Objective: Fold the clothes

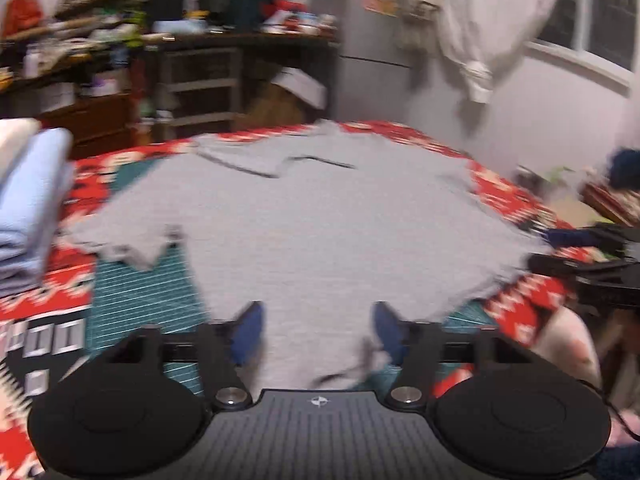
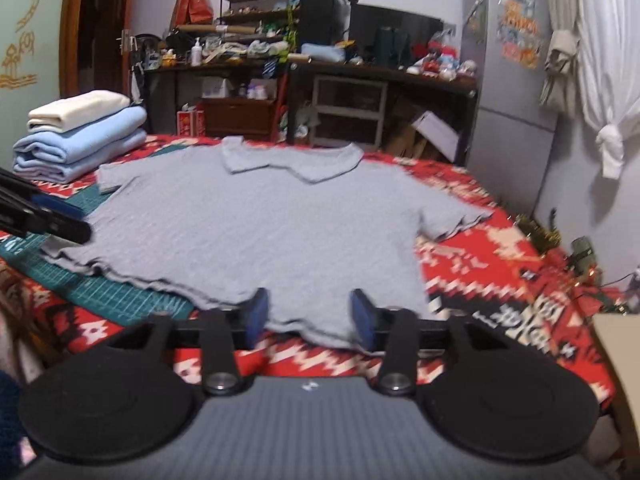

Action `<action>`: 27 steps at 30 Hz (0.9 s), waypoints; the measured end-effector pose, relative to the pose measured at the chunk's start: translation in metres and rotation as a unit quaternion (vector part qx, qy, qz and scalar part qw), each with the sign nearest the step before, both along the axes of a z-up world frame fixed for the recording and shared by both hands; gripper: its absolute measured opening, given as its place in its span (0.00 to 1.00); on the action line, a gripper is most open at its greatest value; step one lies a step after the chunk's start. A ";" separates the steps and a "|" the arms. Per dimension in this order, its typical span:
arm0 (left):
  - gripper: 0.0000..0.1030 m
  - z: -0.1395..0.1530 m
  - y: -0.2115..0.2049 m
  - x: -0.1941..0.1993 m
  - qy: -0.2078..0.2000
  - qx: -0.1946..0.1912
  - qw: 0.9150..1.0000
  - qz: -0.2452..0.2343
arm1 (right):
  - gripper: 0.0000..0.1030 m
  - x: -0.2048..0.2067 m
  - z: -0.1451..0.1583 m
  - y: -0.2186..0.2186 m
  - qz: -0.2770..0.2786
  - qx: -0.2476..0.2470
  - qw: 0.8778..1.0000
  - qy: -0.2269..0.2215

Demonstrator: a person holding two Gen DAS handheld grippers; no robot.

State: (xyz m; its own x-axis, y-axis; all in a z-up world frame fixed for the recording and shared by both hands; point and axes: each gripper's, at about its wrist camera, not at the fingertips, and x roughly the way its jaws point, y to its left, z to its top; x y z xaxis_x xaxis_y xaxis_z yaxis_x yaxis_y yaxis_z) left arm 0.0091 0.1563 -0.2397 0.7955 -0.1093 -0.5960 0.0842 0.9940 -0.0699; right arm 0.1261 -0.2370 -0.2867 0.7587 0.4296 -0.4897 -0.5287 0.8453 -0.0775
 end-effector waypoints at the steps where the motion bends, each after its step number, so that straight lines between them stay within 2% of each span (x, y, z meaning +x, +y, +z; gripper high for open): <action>1: 0.76 -0.001 0.002 0.000 0.003 0.005 1.000 0.013 | 0.84 0.002 0.000 -0.002 -0.005 -0.001 1.000 -0.004; 3: 0.78 -0.004 0.007 0.000 0.013 0.012 0.999 0.031 | 0.95 0.007 0.001 -0.005 -0.015 -0.003 1.000 -0.013; 5: 0.81 -0.008 0.009 0.001 0.023 0.017 0.999 0.038 | 0.99 0.013 0.000 -0.007 -0.024 -0.004 1.000 -0.018; 12: 0.82 -0.021 0.002 0.006 0.019 0.057 0.997 0.052 | 0.99 0.037 -0.021 -0.009 -0.046 -0.004 0.999 0.010; 15: 0.90 -0.028 0.001 0.003 0.003 0.069 0.995 0.070 | 1.00 0.044 -0.031 -0.010 -0.053 0.008 0.998 0.028; 21: 0.97 -0.034 0.009 -0.002 -0.010 0.041 0.995 0.088 | 1.00 0.042 -0.041 -0.012 -0.066 0.035 0.997 0.020; 27: 1.00 -0.041 0.007 -0.010 -0.045 0.039 0.994 0.094 | 1.00 0.040 -0.041 -0.008 -0.087 0.035 0.995 0.020</action>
State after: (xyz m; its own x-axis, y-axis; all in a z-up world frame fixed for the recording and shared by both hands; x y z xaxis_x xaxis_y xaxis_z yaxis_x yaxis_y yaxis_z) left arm -0.0007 0.1634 -0.2810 0.8479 0.0895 -0.5226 -0.1009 0.9949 0.0067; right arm 0.1660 -0.2449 -0.3278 0.8052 0.3269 -0.4947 -0.3751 0.9270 0.0021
